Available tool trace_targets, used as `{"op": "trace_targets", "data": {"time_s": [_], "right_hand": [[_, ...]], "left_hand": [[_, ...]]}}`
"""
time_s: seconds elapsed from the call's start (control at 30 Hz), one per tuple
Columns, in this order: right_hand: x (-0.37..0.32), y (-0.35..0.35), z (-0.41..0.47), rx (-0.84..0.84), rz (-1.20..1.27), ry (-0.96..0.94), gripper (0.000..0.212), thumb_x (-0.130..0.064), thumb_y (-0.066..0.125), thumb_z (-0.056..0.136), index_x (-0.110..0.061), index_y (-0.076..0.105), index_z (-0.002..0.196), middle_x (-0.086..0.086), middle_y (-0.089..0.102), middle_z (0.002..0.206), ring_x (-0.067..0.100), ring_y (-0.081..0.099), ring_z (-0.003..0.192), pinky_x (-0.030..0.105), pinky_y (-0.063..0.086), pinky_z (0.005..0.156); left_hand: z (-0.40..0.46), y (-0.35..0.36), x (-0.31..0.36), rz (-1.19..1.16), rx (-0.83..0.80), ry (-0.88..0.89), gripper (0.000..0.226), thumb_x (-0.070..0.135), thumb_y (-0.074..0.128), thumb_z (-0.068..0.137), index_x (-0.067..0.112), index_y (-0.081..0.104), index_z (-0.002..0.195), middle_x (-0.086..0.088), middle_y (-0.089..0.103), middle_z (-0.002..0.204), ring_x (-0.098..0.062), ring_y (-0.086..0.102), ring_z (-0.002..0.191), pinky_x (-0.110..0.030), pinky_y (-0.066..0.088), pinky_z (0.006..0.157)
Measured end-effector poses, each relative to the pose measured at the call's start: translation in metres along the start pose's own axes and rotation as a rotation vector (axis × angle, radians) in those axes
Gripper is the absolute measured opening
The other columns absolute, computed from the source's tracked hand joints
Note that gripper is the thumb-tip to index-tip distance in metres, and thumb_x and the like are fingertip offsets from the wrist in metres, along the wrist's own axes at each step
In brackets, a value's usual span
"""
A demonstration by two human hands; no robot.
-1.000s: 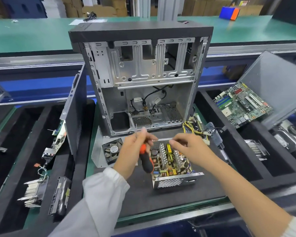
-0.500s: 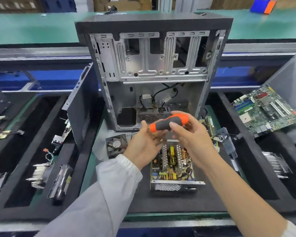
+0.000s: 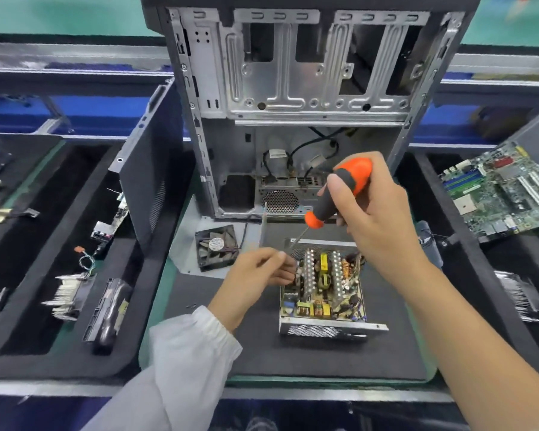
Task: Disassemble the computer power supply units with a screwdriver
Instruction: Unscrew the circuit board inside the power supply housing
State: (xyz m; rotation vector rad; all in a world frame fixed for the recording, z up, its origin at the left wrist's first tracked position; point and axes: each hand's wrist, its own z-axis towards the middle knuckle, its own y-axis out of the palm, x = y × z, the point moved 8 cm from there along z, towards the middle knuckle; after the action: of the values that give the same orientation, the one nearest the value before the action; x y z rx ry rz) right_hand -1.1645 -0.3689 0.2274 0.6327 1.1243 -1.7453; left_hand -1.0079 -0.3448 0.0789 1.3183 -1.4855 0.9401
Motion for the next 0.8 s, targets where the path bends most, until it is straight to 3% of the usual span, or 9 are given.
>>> {"op": "trace_targets", "data": {"time_s": [0.17,0.3,0.4,0.47,0.53,0.63,0.7,0.8], "right_hand": [[0.011,-0.022,-0.012,0.04,-0.037,0.038,0.018,-0.032,0.052,0.094,-0.015,0.046,0.093,0.01,0.062,0.069,0.017,0.052,0.053,0.028,0.045,0.053],[0.012,-0.046,-0.022,0.097,-0.068,0.029,0.017,-0.025,0.053,0.094,-0.01,0.047,0.09,-0.007,0.065,0.069,0.008,0.053,0.055,0.012,0.04,0.056],[0.015,-0.059,-0.028,0.113,-0.075,0.049,0.019,-0.026,0.053,0.094,-0.008,0.047,0.091,0.0,0.062,0.067,0.01,0.054,0.056,0.019,0.042,0.056],[0.015,-0.06,-0.031,0.113,-0.073,0.062,0.02,-0.028,0.053,0.094,-0.009,0.048,0.092,0.007,0.059,0.066,0.017,0.052,0.055,0.029,0.044,0.055],[0.014,-0.055,-0.031,0.107,-0.047,0.06,0.02,-0.029,0.054,0.094,-0.011,0.048,0.093,0.005,0.059,0.066,0.019,0.052,0.053,0.031,0.045,0.053],[0.008,-0.037,-0.025,0.069,-0.03,0.011,0.018,-0.028,0.057,0.093,-0.013,0.048,0.096,-0.012,0.063,0.069,0.008,0.057,0.055,0.014,0.041,0.054],[0.004,-0.023,-0.02,0.029,-0.021,-0.032,0.017,-0.025,0.058,0.094,-0.013,0.047,0.098,-0.021,0.062,0.07,-0.003,0.058,0.056,0.004,0.037,0.055],[0.005,0.0,-0.013,-0.018,-0.054,-0.06,0.023,-0.033,0.058,0.093,-0.014,0.047,0.099,-0.01,0.064,0.069,0.001,0.054,0.054,0.006,0.036,0.054]], "left_hand": [[0.002,0.025,0.005,0.372,-0.039,0.141,0.009,0.012,0.062,0.094,0.012,0.071,0.091,-0.001,0.072,0.08,-0.014,0.069,0.079,-0.021,0.055,0.073],[0.006,0.042,0.01,0.514,-0.06,0.209,0.007,0.014,0.07,0.088,0.019,0.071,0.083,0.009,0.069,0.072,0.002,0.061,0.066,-0.009,0.045,0.064],[0.011,0.045,0.008,0.547,-0.074,0.21,0.009,0.01,0.071,0.086,0.018,0.071,0.083,0.006,0.07,0.075,-0.001,0.062,0.067,-0.011,0.047,0.066],[0.013,0.036,0.007,0.558,-0.04,0.214,0.009,0.007,0.069,0.087,0.016,0.071,0.086,0.003,0.071,0.082,-0.007,0.066,0.076,-0.017,0.053,0.072],[0.012,0.023,0.004,0.545,0.027,0.24,0.014,0.004,0.065,0.09,0.017,0.069,0.094,0.004,0.07,0.093,-0.006,0.066,0.088,-0.016,0.053,0.081],[0.0,0.011,-0.008,0.504,0.082,0.284,0.032,-0.002,0.055,0.094,0.026,0.062,0.108,0.007,0.065,0.112,0.0,0.061,0.107,-0.015,0.046,0.095],[-0.005,0.006,-0.024,0.533,0.105,0.282,0.037,-0.001,0.054,0.094,0.031,0.057,0.112,0.013,0.061,0.115,0.002,0.058,0.111,-0.016,0.044,0.1],[-0.005,-0.004,-0.045,0.614,0.168,0.265,0.033,0.003,0.059,0.093,0.019,0.063,0.122,0.027,0.055,0.109,0.01,0.052,0.102,-0.001,0.036,0.093]]}}
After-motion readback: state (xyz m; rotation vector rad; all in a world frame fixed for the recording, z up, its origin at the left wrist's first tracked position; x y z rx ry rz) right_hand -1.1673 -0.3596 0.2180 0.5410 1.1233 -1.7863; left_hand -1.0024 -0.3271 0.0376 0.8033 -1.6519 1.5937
